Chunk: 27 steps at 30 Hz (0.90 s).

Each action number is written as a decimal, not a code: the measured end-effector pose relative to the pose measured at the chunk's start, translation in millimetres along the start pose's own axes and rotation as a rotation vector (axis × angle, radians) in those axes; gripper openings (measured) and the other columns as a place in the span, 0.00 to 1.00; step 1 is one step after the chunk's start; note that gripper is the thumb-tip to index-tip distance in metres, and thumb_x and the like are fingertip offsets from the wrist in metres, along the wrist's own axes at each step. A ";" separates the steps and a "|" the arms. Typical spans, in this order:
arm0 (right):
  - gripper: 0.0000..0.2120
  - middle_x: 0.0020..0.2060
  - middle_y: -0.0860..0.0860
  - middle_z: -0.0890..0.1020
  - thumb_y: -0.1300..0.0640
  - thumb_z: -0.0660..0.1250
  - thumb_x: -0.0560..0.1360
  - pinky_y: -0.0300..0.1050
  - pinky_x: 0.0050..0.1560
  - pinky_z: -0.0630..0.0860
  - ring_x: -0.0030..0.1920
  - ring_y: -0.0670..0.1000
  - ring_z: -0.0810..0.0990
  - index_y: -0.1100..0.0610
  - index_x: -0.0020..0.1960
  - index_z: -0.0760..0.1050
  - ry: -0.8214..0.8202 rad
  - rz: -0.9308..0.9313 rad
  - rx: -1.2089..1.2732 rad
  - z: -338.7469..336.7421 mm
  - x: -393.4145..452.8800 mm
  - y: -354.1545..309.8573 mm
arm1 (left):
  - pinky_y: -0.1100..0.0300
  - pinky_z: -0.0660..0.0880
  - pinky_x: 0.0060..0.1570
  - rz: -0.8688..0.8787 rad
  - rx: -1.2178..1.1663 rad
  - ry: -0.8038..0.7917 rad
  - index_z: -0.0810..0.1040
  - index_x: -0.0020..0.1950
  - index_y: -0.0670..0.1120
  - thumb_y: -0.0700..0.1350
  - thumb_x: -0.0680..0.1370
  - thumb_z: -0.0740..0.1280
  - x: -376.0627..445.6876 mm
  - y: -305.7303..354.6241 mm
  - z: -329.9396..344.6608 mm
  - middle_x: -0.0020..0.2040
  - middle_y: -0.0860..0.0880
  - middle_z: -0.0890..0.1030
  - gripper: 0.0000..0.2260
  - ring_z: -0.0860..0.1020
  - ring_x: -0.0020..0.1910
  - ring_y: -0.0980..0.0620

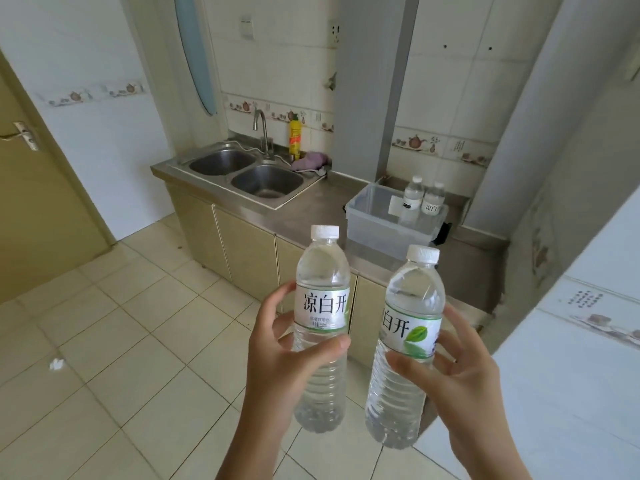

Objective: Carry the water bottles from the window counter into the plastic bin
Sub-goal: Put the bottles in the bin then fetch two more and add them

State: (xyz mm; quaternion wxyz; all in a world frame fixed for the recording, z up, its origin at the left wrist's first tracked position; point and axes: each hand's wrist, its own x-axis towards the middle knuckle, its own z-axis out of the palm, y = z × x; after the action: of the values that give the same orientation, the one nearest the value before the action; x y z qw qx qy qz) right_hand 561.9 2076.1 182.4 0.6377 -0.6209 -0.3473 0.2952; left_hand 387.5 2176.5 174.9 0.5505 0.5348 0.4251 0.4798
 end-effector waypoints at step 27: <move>0.39 0.48 0.41 0.85 0.67 0.82 0.55 0.33 0.40 0.79 0.46 0.44 0.85 0.39 0.58 0.75 0.263 -0.043 -0.098 -45.6 439.1 71.2 | 0.65 0.80 0.41 0.036 -0.030 -0.325 0.75 0.57 0.72 0.44 0.54 0.84 411.3 -69.5 263.3 0.52 0.58 0.85 0.39 0.85 0.49 0.57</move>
State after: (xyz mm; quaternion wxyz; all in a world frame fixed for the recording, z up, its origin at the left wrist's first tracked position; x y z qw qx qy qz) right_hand 859.4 2407.9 145.4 0.6529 -0.6769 -0.2881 0.1803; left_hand 724.3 2535.5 141.7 0.6112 0.6048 0.3135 0.4028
